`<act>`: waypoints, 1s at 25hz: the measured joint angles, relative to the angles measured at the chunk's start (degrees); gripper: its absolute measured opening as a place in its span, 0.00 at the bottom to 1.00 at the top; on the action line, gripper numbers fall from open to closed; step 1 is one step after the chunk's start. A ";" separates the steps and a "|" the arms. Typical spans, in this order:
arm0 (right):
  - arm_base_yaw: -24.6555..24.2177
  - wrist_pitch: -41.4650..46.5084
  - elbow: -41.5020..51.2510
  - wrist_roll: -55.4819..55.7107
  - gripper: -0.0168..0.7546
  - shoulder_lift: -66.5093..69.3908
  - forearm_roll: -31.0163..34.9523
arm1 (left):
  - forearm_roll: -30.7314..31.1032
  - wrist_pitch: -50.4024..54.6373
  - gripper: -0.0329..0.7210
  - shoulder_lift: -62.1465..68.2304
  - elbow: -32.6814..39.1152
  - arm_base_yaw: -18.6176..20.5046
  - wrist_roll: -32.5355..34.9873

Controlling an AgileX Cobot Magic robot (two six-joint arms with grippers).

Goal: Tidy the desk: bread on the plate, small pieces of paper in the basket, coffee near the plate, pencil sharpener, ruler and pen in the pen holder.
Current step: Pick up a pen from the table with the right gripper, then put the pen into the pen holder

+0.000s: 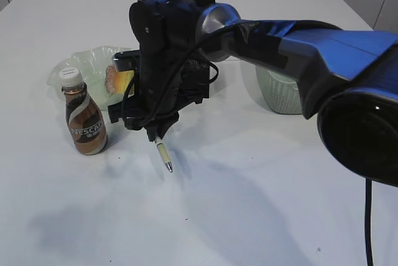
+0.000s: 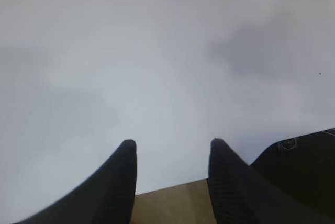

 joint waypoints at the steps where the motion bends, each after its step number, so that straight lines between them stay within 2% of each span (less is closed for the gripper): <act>1: 0.00 0.00 -0.13 -2.55 0.16 -1.70 0.00 | -0.37 0.00 0.46 0.00 0.00 0.00 0.00; 8: 0.00 0.00 -0.13 -6.06 0.16 -4.59 -1.21 | -0.84 0.00 0.45 0.00 0.00 0.00 0.00; 19: 0.00 0.73 -0.13 -12.37 0.16 -9.81 -10.76 | -0.84 0.00 0.45 0.00 0.00 0.00 0.00; 25: 0.00 0.83 -0.13 -17.35 0.16 -10.20 -11.48 | -0.84 0.00 0.45 0.00 0.00 0.00 0.00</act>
